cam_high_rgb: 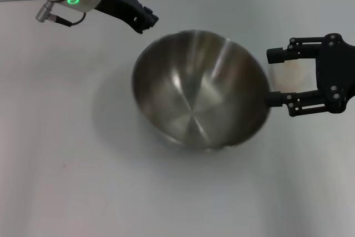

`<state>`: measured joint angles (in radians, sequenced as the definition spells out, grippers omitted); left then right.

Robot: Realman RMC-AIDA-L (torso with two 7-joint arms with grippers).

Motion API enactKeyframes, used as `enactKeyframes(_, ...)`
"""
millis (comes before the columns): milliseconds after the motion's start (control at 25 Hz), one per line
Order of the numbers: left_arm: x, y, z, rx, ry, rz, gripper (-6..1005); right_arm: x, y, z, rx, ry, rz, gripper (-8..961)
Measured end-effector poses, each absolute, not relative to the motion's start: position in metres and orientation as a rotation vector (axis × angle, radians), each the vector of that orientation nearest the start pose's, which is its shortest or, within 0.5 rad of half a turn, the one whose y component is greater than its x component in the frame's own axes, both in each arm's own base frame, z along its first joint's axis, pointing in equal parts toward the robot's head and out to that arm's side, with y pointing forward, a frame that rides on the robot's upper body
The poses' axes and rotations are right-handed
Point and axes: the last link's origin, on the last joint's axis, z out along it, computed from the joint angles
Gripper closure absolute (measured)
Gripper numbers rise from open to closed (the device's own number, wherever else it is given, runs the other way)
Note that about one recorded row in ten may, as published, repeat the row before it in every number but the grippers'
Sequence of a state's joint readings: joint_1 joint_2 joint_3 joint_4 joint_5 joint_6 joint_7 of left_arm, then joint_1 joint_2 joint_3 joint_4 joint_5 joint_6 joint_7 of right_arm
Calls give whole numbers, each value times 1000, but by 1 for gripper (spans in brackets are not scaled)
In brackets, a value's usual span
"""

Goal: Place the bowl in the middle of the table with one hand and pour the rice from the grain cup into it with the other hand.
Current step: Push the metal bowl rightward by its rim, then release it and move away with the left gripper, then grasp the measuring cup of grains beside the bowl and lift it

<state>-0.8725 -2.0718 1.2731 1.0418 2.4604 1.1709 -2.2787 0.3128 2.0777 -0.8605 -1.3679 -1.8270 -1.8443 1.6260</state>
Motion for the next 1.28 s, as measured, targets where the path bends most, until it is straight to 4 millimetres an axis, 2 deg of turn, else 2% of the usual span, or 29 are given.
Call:
enactKeyframes(200,-112,440,3,-2598,-559,-13,818,207,287,86,-2825,204,597,179)
enactKeyframes(280,-116,439,15,-2593,-593,-155,803,207,287,86,-2825,203,596,179)
enactKeyframes(440,-123,435,20,-2589,-574,-237,772,207,287,86,-2824,203,595,179)
enactKeyframes(640,-132,427,27,-2575,-601,-347,569,206,288,86,-2825,197,589,180)
enactKeyframes(760,-140,417,36,-2585,-663,-489,493,206,288,87,-2825,195,583,180)
enactKeyframes(840,-142,414,38,-2590,-668,-520,443,206,288,87,-2825,195,582,180)
enactKeyframes(1000,-155,406,57,-2536,-773,-762,331,207,289,87,-2824,193,579,180)
enactKeyframes(1040,-155,406,57,-2536,-773,-762,296,207,289,87,-2823,193,577,180)
enactKeyframes(1080,-160,403,67,-2519,-785,-853,260,207,289,87,-2823,195,573,180)
enactKeyframes(1120,-164,398,75,-2514,-768,-929,224,207,289,87,-2823,195,573,180)
enactKeyframes(1200,-167,394,80,-2514,-737,-969,153,208,289,88,-2822,195,571,180)
enactKeyframes(1240,-167,394,80,-2514,-737,-969,154,208,289,88,-2820,194,571,179)
enactKeyframes(1280,-175,382,86,-2515,-688,-1057,155,208,289,88,-2818,194,570,179)
